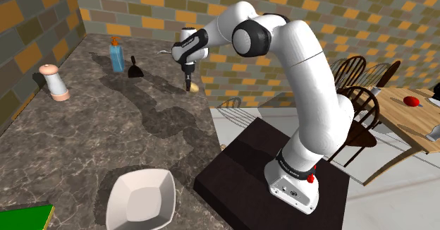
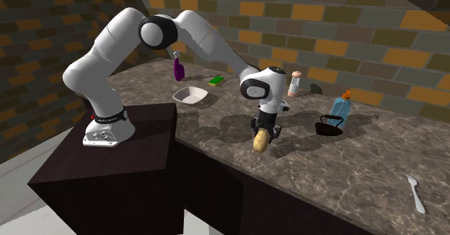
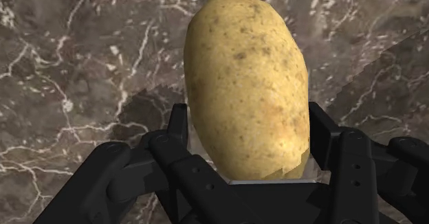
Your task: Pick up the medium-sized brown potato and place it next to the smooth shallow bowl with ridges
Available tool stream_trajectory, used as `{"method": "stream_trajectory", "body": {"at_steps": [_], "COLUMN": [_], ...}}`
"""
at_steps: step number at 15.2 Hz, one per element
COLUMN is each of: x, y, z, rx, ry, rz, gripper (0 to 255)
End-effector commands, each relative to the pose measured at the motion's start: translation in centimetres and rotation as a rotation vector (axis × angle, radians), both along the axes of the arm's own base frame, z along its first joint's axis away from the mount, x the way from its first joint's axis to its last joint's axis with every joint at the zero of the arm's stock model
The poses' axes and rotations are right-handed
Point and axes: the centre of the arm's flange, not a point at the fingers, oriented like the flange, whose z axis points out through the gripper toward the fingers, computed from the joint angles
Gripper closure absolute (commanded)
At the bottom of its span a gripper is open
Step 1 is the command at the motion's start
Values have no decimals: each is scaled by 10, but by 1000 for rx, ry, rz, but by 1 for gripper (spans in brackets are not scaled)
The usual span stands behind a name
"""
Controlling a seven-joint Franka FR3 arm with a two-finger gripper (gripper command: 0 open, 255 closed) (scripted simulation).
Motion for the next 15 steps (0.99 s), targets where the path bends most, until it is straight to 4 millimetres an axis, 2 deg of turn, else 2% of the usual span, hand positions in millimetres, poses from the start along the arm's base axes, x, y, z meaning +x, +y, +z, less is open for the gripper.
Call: {"method": "stream_trajectory", "body": {"at_steps": [1,12,15], "x": [1,1,-13], "y": [0,0,37], "z": [11,69,69], "rx": [0,0,0], "ry": [0,0,0], "rz": [0,0,0], "gripper": [255,255,255]}}
